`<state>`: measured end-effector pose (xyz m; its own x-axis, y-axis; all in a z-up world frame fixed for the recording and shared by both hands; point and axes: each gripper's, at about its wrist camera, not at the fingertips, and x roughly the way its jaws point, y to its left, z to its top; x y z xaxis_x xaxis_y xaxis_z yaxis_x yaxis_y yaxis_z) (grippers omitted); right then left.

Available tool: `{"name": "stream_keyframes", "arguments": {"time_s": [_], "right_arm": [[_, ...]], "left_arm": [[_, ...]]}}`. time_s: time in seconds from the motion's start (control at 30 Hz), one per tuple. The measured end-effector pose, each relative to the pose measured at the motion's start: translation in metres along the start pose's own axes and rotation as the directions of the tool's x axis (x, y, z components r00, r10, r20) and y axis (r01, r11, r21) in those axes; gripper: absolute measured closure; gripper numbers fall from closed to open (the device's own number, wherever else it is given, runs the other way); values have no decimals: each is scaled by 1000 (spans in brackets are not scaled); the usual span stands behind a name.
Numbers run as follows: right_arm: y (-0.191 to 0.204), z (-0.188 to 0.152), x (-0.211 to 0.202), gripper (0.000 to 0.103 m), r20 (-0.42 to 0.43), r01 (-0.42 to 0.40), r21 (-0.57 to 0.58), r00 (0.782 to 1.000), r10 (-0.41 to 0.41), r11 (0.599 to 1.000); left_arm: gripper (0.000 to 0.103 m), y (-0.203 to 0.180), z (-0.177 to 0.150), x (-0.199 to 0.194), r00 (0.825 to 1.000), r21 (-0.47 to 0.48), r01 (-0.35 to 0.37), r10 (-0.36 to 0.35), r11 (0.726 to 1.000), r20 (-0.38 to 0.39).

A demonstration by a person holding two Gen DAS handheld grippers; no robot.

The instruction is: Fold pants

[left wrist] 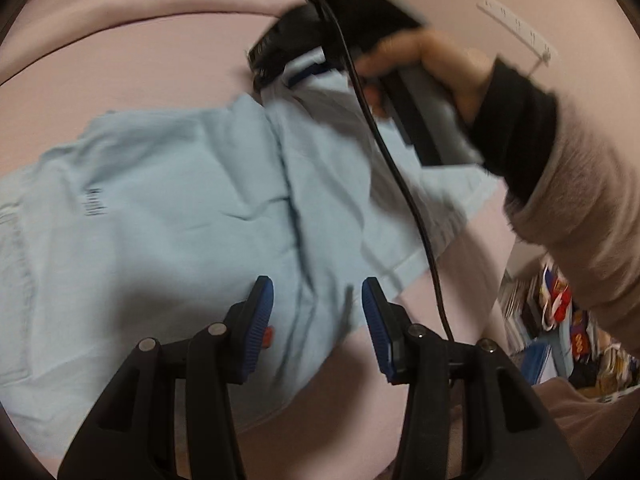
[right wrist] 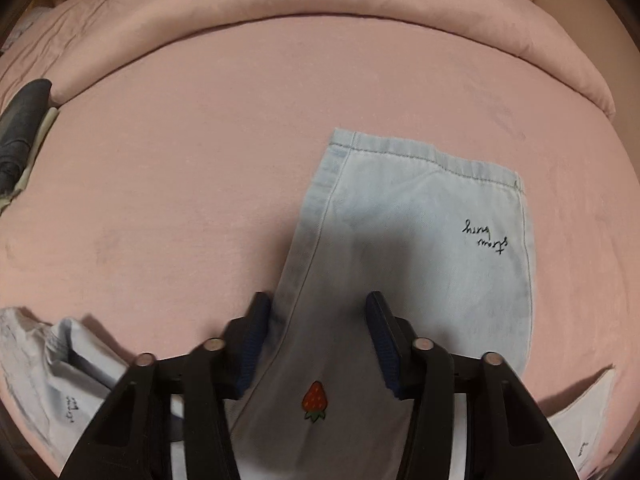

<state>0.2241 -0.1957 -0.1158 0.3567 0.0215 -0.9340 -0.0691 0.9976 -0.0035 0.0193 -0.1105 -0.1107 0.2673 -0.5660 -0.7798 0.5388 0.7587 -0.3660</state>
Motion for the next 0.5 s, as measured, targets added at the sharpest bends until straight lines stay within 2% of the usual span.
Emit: {"name": "stream_keyframes", "arguments": {"time_s": [0.07, 0.13, 0.23, 0.3, 0.37, 0.4, 0.5], "right_arm": [[-8, -2, -6, 97, 10, -43, 13, 999, 43, 999], [-21, -7, -16, 98, 35, -83, 55, 996, 81, 995], [-50, -25, -48, 98, 134, -188, 124, 976, 171, 974], [-74, -45, -78, 98, 232, -270, 156, 945, 231, 950], [-97, -71, -110, 98, 319, -319, 189, 914, 249, 929], [-111, -89, -125, 98, 368, -351, 203, 892, 261, 914], [-150, -150, -154, 98, 471, -370, 265, 856, 216, 890]], "left_arm": [[62, -7, 1, 12, 999, 27, -33, 33, 999, -25], [76, -16, 2, 17, 995, 75, -92, 94, 993, -15], [83, -18, 5, 17, 995, 73, -99, 101, 992, -17], [86, -18, 5, 16, 995, 75, -97, 98, 992, -15], [86, -21, 6, 15, 995, 87, -101, 103, 991, -14], [86, -24, 8, 16, 994, 97, -104, 106, 990, -12], [86, -33, 9, 20, 992, 132, -119, 122, 984, -16]]}}
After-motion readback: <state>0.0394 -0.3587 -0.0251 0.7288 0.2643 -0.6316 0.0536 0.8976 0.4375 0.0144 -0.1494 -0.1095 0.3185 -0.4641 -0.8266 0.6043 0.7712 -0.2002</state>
